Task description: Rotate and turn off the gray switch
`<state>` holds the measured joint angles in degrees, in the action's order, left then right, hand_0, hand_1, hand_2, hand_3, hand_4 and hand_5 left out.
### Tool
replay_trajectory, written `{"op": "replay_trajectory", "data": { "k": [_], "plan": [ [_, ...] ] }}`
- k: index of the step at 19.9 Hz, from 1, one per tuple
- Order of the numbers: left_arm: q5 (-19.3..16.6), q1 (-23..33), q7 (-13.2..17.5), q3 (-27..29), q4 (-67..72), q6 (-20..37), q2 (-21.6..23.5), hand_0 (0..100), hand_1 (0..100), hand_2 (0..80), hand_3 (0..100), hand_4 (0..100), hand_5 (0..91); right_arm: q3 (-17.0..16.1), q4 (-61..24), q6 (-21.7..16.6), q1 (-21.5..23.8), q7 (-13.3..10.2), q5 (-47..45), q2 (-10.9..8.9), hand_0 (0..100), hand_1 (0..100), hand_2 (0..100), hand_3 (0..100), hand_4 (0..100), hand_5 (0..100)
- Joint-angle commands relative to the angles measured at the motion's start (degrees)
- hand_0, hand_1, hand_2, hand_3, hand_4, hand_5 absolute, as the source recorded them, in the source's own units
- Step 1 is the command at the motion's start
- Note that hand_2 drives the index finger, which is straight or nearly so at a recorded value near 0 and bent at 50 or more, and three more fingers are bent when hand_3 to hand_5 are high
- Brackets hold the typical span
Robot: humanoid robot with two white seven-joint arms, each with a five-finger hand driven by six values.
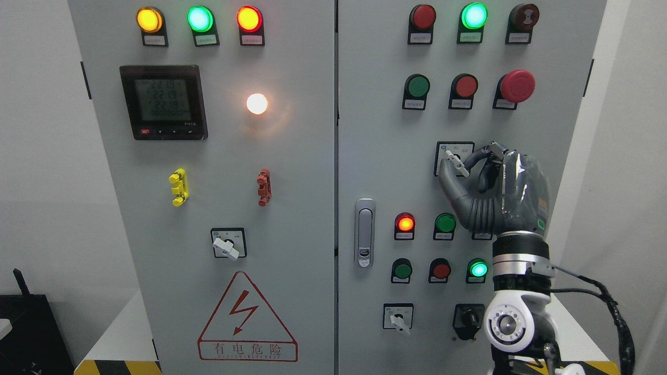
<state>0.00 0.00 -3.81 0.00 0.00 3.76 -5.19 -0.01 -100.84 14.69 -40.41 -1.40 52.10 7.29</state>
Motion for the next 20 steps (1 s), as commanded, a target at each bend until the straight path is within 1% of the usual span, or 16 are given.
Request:
{"op": "replay_trajectory", "data": {
  "k": [1, 16, 20],
  "plan": [
    [1.1, -0.5, 0.0, 0.4, -1.5, 0.0, 0.0, 12, 39, 0.0, 0, 0, 0.0, -1.7, 0.2, 0.0, -0.2, -0.1, 0.0, 0.0, 35, 45, 69, 100, 94, 100],
    [1.1, -0.5, 0.0, 0.4, -1.5, 0.0, 0.0, 12, 39, 0.0, 0, 0, 0.0, -1.7, 0.5, 0.0, -0.4, -0.1, 0.0, 0.0, 35, 45, 72, 100, 95, 100],
    [1.1, -0.5, 0.0, 0.4, -1.5, 0.0, 0.0, 12, 39, 0.0, 0, 0, 0.0, -1.7, 0.6, 0.0, -0.4, -0.1, -0.1, 0.0, 39, 44, 73, 100, 95, 100]
  ]
}}
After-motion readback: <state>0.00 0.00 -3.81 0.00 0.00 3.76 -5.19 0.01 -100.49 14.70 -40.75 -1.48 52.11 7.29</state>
